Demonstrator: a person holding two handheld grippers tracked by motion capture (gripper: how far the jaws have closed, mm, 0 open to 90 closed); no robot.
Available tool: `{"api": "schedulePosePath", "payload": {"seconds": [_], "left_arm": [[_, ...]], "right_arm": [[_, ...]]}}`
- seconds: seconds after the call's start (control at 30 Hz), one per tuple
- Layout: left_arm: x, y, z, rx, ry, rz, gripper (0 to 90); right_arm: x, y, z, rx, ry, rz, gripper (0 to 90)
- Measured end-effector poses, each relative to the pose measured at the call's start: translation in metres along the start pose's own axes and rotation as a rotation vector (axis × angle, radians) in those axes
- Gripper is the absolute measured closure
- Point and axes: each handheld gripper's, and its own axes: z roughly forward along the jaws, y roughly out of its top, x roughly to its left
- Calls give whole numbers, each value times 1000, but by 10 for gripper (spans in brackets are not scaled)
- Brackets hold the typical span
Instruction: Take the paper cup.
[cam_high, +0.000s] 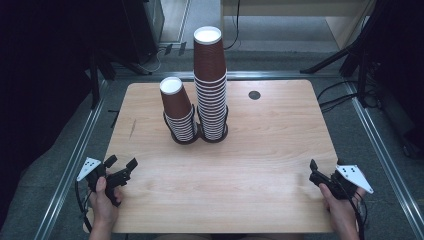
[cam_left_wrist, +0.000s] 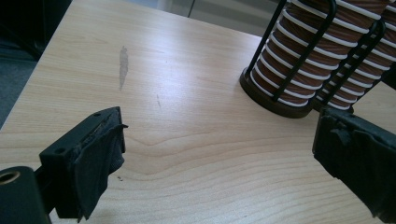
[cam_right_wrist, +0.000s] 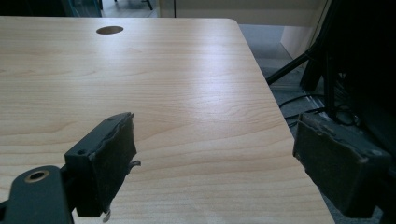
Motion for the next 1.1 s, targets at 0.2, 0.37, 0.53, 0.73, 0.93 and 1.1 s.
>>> {"api": "schedulePosePath", "payload": {"seconds": [0.2,0.37,0.53,0.73,0.93,1.1], "left_arm": [[3,1,2,4,14,-32,24],[3,0,1,11,15,-40,23],[0,-1,1,29,15,-13,24],[0,-2,3,26,15,-11,23],[-2,-2,4,36,20,8,23],[0,-2,5,29,34,-20,23]], "right_arm": [[5,0,-1,-4,-5,-52,107],[5,5,-2,-2,-6,-26,102],[10,17,-5,-22,-8,-10,99],[23,27,-5,-23,-37,-91,85],[35,41,-5,-26,3,-67,85],[45,53,-7,-41,31,-74,85]]}}
